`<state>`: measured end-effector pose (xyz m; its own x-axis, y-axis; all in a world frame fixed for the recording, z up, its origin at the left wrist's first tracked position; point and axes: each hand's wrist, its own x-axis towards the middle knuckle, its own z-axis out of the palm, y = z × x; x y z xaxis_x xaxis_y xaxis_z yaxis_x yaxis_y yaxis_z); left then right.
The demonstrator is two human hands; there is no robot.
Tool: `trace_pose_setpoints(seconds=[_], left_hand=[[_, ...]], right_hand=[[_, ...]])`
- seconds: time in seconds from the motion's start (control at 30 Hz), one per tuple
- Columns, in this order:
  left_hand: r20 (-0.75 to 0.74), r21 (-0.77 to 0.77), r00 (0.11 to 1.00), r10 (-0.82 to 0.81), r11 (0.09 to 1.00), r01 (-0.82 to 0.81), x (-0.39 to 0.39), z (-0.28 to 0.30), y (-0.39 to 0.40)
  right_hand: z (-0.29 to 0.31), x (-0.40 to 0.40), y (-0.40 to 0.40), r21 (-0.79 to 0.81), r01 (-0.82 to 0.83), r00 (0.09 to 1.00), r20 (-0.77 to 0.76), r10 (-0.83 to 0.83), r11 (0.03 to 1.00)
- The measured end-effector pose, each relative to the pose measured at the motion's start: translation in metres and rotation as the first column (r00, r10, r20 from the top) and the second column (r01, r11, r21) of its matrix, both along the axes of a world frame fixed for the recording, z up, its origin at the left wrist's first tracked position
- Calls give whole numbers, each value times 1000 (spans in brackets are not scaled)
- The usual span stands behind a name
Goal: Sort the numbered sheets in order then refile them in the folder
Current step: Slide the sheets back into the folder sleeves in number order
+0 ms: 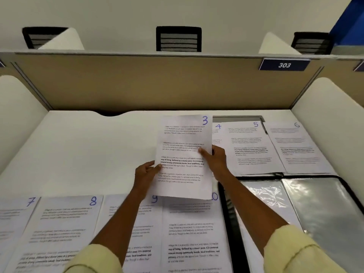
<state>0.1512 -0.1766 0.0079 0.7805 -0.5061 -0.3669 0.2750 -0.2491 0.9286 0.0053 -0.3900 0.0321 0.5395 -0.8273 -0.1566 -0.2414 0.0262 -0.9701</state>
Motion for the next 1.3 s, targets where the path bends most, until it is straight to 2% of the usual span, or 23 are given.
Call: trace_pose_setpoints(seconds=[0.13,0.37,0.6,0.73,0.9,1.07,1.2,1.3], left_hand=[[-51,-9,991,-127,992,127,-27,0,3],[-64,40,975,-212,976,215,-106,2,-6],[-104,11,979,-173,984,175,-189,-6,-27],[-93,-6,989,-111,994,111,-248,-7,-44],[-57,-10,997,-60,998,60,-321,-15,-61],[-112,-11,993,-42,999,41,-399,-22,-73],[-152,-25,987,-44,999,40,-460,-23,-83],[-160,-26,985,-61,998,57,-499,-22,-88]], right_hand=[[0,-46,4,-6,11,1000,-8,-11,1000],[-7,-131,8,54,75,997,-24,-74,996],[-11,-231,9,141,126,991,-60,-119,982],[-23,-300,4,266,144,990,-34,-140,953],[-26,-386,8,469,177,978,11,-206,865],[-23,-468,20,689,229,920,78,-385,688],[-26,-521,39,808,202,825,164,-541,553],[-32,-550,54,843,185,766,198,-612,505]])
